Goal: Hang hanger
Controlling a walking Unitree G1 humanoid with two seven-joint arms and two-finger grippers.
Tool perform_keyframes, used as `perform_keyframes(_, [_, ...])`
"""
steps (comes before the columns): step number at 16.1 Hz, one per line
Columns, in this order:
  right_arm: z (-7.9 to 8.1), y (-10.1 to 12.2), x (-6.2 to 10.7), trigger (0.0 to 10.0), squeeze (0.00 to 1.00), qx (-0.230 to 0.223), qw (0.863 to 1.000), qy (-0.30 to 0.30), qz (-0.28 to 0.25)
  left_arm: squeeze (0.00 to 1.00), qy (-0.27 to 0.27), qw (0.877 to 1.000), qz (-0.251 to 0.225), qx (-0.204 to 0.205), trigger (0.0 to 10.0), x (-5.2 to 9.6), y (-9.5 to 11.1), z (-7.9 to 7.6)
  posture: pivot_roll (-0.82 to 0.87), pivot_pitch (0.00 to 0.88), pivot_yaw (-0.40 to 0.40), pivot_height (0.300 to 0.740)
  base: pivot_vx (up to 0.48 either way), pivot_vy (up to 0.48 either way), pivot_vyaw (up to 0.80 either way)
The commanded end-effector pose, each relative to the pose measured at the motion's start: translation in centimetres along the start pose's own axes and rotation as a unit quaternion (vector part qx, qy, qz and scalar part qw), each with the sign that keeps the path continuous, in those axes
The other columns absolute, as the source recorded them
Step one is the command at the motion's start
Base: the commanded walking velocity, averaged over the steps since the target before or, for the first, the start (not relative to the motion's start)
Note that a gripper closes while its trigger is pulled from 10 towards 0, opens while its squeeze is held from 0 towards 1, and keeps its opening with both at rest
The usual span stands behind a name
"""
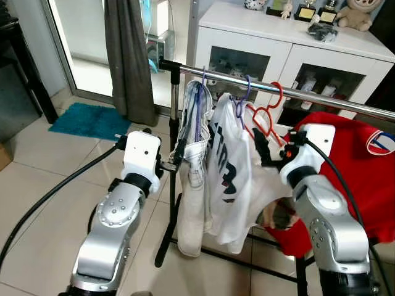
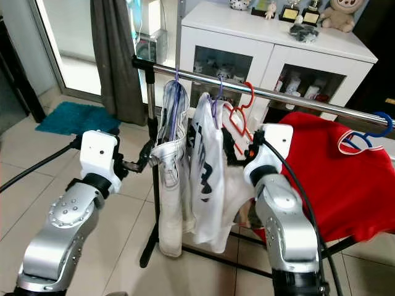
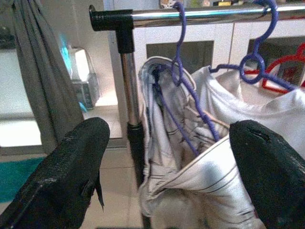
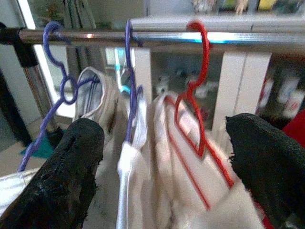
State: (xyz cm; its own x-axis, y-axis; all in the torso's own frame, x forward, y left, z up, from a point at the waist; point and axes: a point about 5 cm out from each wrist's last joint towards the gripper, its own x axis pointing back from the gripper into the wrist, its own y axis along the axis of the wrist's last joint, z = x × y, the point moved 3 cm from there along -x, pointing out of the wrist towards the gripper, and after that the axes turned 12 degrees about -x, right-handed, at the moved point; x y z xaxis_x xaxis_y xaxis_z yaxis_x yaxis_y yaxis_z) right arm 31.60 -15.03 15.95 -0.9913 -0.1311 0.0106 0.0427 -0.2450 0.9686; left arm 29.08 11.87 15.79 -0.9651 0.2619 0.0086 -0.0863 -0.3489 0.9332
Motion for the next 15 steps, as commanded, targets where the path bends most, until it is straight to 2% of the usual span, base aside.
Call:
perform_keyframes(1, [0.0,0.4,-0.5,10.0,1.0,0.016,1.0,-0.003,-0.003,0.0,-0.01,1.0,-0.009,-0.005,10.0,-0.3,0.4,-0.4,0.09,0.0,-0.078,0.74,0.0,0.0,0.0])
perform_keyframes(2, [-0.1,0.4,-1.2,10.0,1.0,0.024,1.0,-0.016,0.007,0.0,-0.027,1.0,-0.008,-0.006,10.0,-0.2,0.3,-0.7,0.09,0.0,-0.075,0.74,0.0,0.0,0.0])
perform_keyframes(4, [-0.3,-0.5,-2.6,10.0,1.0,0.038,0.994,-0.045,0.094,0.0,-0.101,0.994,-0.004,-0.035,10.0,0.5,-0.2,-2.0,0.09,0.0,-0.074,0.74,0.0,0.0,0.0])
perform_keyframes(5, [-0.3,-0.6,-3.0,10.0,1.0,0.031,0.993,-0.048,0.106,0.0,-0.118,0.992,-0.005,-0.049,10.0,0.7,-0.3,-2.2,0.09,0.0,-0.076,0.74,0.0,0.0,0.0])
perform_keyframes(7, [0.7,0.2,-4.0,10.0,1.0,0.027,0.994,-0.018,0.1,0.0,-0.138,0.988,-0.004,-0.074,10.0,0.9,-0.6,-2.1,0.1,0.0,-0.081,0.74,0.0,0.0,0.0])
perform_keyframes(9, [1.6,0.9,-5.2,10.0,1.0,0.013,0.993,-0.008,0.114,0.0,-0.173,0.983,-0.008,-0.057,10.0,1.5,-0.4,-2.6,0.1,0.0,-0.087,0.74,0.0,0.0,0.0])
perform_keyframes(10, [2.1,1.1,-5.5,10.0,0.0,-0.002,0.992,0.004,0.126,0.0,-0.186,0.981,-0.01,-0.058,10.0,1.8,-0.3,-2.9,0.1,0.0,-0.089,0.74,0.0,0.0,0.0])
perform_keyframes(12, [2.7,1.7,-6.0,10.0,0.0,-0.014,0.992,0.02,0.123,0.0,-0.191,0.98,-0.011,-0.061,10.0,1.8,-0.4,-3.0,0.1,0.0,-0.089,0.74,0.0,0.0,0.0])
perform_keyframes(14, [3.0,2.0,-6.7,10.0,0.0,-0.005,0.992,0.028,0.12,0.0,-0.193,0.979,-0.012,-0.06,10.0,1.7,-0.4,-3.0,0.1,0.0,-0.087,0.74,0.0,0.0,0.0])
perform_keyframes(15, [2.9,1.9,-7.6,7.3,0.0,-0.004,0.991,0.019,0.134,0.0,-0.199,0.978,-0.017,-0.056,10.0,1.6,-0.2,-3.1,0.09,0.0,-0.084,0.74,0.0,0.0,0.0])
